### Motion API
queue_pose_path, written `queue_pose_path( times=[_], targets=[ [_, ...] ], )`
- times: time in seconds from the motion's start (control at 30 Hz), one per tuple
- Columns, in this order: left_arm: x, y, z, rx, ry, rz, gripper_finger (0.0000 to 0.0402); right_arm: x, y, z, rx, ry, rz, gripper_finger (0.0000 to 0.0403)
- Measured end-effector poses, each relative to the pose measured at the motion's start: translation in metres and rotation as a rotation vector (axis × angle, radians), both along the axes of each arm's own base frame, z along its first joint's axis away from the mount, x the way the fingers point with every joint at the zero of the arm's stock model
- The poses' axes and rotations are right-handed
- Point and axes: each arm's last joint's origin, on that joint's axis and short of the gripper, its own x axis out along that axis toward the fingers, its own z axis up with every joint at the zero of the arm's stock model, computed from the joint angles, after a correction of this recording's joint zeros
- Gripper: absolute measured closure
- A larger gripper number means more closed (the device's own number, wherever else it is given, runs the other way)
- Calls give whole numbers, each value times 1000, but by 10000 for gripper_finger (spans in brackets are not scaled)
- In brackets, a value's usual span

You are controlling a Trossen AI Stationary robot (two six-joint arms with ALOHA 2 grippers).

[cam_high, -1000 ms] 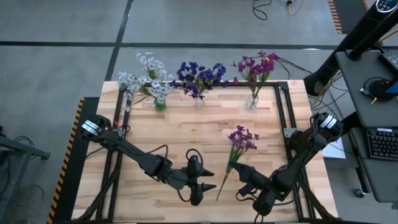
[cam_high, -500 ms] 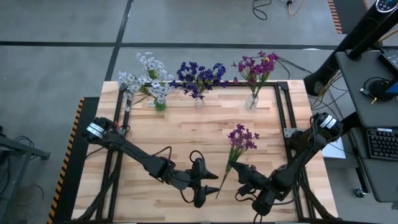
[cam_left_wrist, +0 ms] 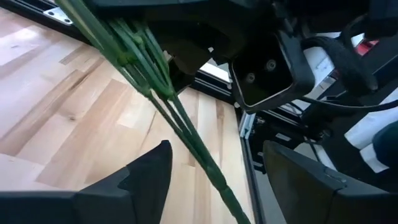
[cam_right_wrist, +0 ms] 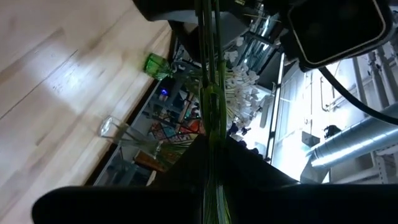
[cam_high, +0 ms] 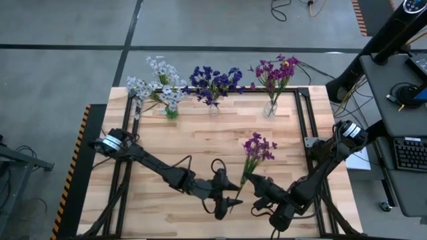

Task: Sort flowers into vase by color
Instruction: Put the light violet flowers into the right transparent vase

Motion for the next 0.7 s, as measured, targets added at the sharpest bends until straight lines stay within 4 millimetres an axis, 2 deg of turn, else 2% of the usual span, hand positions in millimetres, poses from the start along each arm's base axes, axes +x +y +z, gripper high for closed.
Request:
queue_pose_path(
  times=[0.17, 0.4, 0.53, 0.7],
  targets=[
    [1, -1, -6, 10, 9, -1, 229, 2, -2, 0, 1, 0, -8, 376],
    [1, 0, -6, 13, 14, 3, 383, 2, -2, 0, 3, -2, -10, 376],
    [2, 0, -6, 24, 13, 1, 384, 3, -3, 0, 13, -11, -13, 369],
    [2, 0, -6, 26, 9, 0, 397, 2, -2, 1, 41, -28, -15, 333]
  ],
)
